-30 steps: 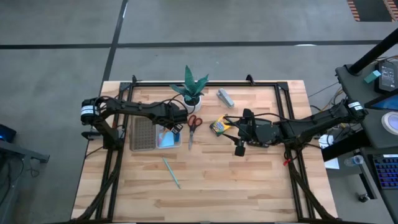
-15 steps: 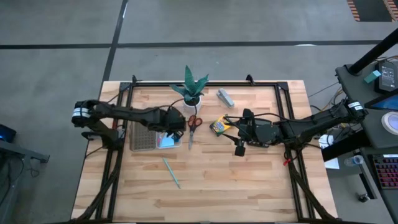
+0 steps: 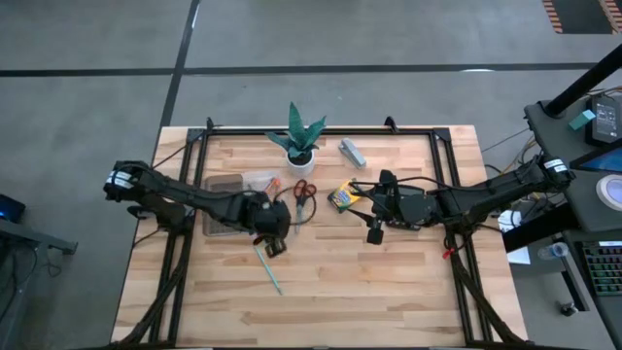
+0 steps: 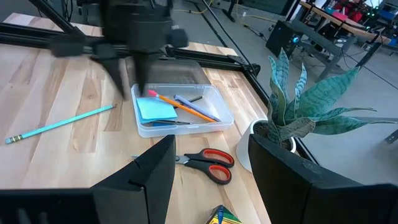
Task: Pack school essentials
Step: Put the light blue pencil into the white and black box
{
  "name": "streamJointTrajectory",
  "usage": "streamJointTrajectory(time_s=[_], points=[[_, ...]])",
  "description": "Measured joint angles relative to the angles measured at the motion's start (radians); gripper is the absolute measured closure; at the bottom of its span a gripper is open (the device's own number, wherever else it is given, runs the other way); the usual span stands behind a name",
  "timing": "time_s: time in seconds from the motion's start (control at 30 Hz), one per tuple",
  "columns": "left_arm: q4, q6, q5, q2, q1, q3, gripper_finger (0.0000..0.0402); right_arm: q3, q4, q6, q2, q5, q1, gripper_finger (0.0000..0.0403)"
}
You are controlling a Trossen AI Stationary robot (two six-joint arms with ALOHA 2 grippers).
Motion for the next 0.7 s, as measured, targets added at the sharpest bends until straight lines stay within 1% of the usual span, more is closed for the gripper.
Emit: streamJointTrajectory(time_s=[0.13,0.3,0.4,0.5,0.6,0.7], points=[[0.024,0.126,0.081,0.0,-0.055,0.0,0.0295,0.0,0.0,0.0,0.0,0.0,0.0,0.0211],[0.021,0.332,0.105,0.0,-0.145,0.0,0.0295,0.0,0.0,0.0,0.0,0.0,0.0,0.0211],[0.023,0.424,0.109,0.02,-0.204,0.0,0.0295,0.0,0.0,0.0,0.0,0.0,0.0,0.0211],[0.023,0.455,0.11,0.058,-0.25,-0.001,0.0295,0.0,0.0,0.0,0.0,0.0,0.0,0.0211],[0.022,0.421,0.111,0.107,-0.275,-0.002,0.0293,0.0,0.0,0.0,0.0,-0.001,0.0,0.0211],[0.019,0.417,0.136,0.15,-0.288,0.007,0.028,0.0,0.0,0.0,0.0,-0.001,0.0,0.0211]])
